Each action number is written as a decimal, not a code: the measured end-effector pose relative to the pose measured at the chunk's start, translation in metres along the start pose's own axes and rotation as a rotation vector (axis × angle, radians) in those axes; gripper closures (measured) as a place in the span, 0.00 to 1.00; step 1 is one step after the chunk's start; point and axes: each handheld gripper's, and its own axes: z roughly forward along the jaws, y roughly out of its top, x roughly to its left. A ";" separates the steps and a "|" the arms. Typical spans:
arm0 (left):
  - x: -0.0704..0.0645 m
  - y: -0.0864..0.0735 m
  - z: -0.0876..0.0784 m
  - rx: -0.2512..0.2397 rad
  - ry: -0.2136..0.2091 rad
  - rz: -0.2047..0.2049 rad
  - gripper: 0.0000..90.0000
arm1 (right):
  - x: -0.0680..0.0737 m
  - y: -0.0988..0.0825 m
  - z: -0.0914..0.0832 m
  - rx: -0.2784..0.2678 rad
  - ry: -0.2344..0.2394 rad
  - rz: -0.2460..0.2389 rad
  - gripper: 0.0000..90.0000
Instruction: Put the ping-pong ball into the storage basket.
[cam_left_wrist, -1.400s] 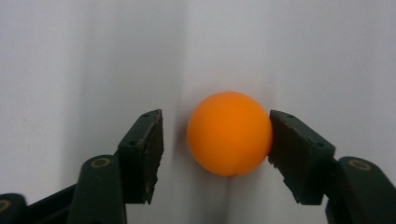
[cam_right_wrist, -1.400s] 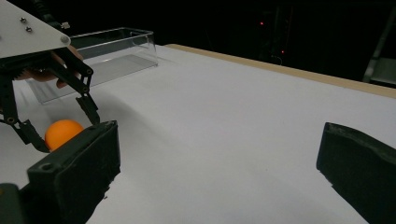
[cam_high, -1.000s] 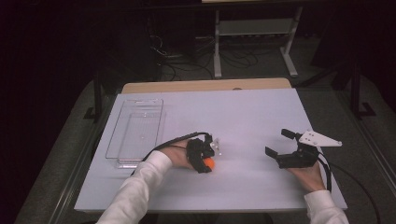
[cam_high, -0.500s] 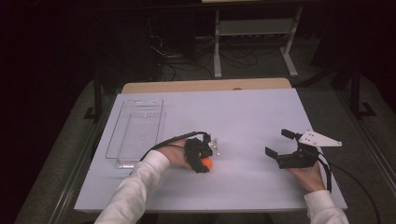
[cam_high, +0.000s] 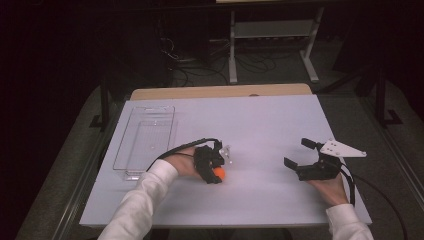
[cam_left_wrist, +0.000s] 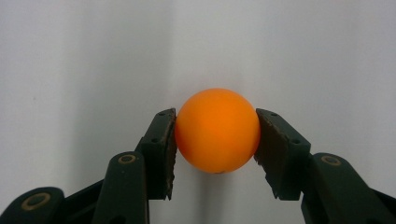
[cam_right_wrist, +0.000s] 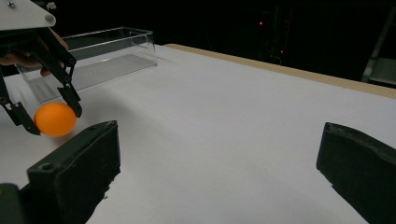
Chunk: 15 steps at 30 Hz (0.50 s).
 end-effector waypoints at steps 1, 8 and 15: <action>0.000 0.000 -0.002 -0.003 0.002 -0.004 0.57 | 0.000 0.000 0.000 0.000 -0.001 0.000 0.00; 0.000 -0.005 -0.016 -0.013 0.021 -0.016 0.57 | 0.000 0.000 0.000 -0.001 -0.001 0.000 0.00; 0.000 -0.007 -0.029 -0.022 0.037 -0.024 0.57 | 0.000 0.000 -0.001 -0.002 -0.003 0.005 0.00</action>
